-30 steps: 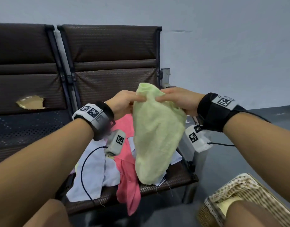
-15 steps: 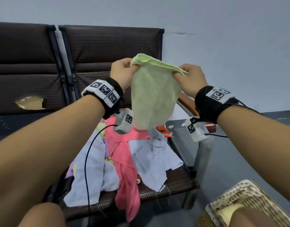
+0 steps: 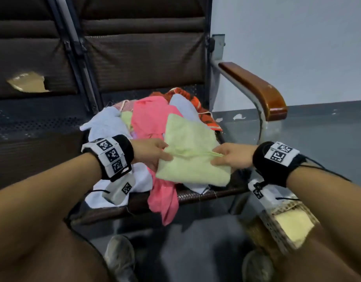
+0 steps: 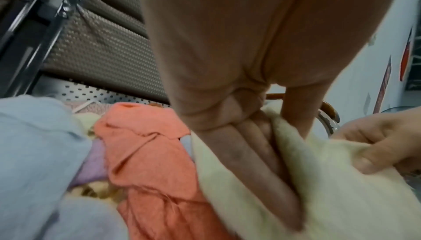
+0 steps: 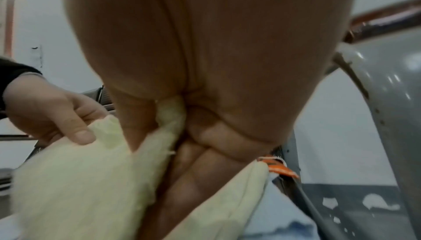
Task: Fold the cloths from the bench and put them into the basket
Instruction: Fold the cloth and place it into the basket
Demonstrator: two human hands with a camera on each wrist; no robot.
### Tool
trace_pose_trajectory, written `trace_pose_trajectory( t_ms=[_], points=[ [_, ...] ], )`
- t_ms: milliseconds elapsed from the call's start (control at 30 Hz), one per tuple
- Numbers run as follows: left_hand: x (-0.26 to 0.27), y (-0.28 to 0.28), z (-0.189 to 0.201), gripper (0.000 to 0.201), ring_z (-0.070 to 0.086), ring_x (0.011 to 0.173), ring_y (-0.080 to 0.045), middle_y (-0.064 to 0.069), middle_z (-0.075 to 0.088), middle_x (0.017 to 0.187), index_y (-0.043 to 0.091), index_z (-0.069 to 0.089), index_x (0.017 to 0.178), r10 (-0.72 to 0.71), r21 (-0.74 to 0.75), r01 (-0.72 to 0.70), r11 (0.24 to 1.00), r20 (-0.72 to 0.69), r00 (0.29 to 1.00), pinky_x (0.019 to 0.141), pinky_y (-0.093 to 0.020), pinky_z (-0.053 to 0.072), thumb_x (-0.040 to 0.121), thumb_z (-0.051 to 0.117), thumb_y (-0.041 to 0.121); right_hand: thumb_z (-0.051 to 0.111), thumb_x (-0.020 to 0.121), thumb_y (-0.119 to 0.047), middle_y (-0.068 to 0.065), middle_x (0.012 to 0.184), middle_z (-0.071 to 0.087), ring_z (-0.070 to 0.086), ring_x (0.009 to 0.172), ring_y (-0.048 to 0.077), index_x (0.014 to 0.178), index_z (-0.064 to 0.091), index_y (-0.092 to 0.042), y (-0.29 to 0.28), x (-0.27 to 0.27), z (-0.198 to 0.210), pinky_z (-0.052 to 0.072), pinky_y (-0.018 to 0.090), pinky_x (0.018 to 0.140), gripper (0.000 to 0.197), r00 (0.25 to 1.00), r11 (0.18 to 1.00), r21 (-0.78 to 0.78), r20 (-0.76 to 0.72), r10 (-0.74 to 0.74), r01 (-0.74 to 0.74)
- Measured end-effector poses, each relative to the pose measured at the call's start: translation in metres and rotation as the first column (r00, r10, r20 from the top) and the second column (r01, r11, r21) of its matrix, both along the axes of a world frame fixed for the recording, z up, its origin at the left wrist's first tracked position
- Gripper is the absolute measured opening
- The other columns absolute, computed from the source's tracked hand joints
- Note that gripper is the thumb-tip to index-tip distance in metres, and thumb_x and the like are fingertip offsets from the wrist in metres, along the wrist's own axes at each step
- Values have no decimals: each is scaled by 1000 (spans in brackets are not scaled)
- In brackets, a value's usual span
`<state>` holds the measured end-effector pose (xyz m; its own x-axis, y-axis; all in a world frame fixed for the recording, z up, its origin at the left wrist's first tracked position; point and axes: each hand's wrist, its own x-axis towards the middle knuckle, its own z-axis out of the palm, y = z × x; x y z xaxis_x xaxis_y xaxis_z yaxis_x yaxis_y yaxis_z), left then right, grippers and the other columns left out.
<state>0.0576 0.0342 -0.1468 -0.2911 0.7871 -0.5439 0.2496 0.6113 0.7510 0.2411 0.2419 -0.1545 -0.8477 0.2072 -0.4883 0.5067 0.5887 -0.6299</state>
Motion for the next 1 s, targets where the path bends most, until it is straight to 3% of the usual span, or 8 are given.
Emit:
trace_pose_trajectory(
  t_ms=[100,233,333,500,633,800,900,1000],
  points=[
    [1,2,-10,20,69,74,-28,-15,73,92,-1,65,111,-16,-77,17,997,19,1000,69,-33,61,98,59,14,63,94,-10,0,82,70,67,70,12,98,69,-6,2,3,-16,52,23,58,9,992,983,-161,98,-77,92],
    [-8,20,-21,28,66,76,-30,-19,69,99,-4,63,117,110,-14,-110,994,32,993,72,-38,56,95,61,14,64,87,-5,2,79,71,66,74,18,90,70,-5,17,-5,-24,53,26,64,7,973,948,-219,79,-218,230],
    [-21,42,-31,28,69,96,-32,-14,71,108,1,66,117,284,156,-275,949,-38,958,89,-45,57,95,62,18,70,85,-8,12,86,72,69,76,24,98,70,5,27,-21,-34,58,34,69,18,878,864,-254,-95,-470,435],
    [-51,72,-52,27,67,85,-32,-20,72,100,5,72,100,492,392,-377,839,-251,834,84,-48,57,95,62,29,56,90,-6,18,103,72,69,92,27,101,68,7,41,-56,-51,56,40,85,20,711,797,-165,-374,-595,581],
    [-66,86,-69,17,65,86,-28,-6,71,91,19,70,89,542,393,-409,823,-333,771,75,-33,52,93,61,34,52,91,-11,8,98,71,65,86,23,103,70,-7,45,-79,-59,54,28,76,22,719,814,-43,-444,-535,579],
    [-68,92,-68,25,57,76,-16,9,56,80,22,58,94,666,503,-472,724,-331,669,66,-30,47,82,74,35,63,90,-22,9,134,59,56,122,25,137,52,-11,48,-78,-58,45,38,104,49,815,845,243,-484,-320,476],
    [-54,80,-61,23,57,63,-14,5,62,70,20,60,80,478,527,-268,806,-316,819,62,-32,48,80,80,31,65,89,-25,-6,104,71,64,96,12,105,72,-20,37,-64,-52,51,37,93,18,858,892,341,-505,-93,298],
    [-36,58,-64,29,67,87,-18,1,71,94,19,69,93,116,392,50,919,-389,914,88,-42,54,75,84,35,70,88,-39,-14,96,72,64,87,4,101,74,-23,20,-47,-60,53,29,89,21,928,940,337,-365,72,60]
  ],
)
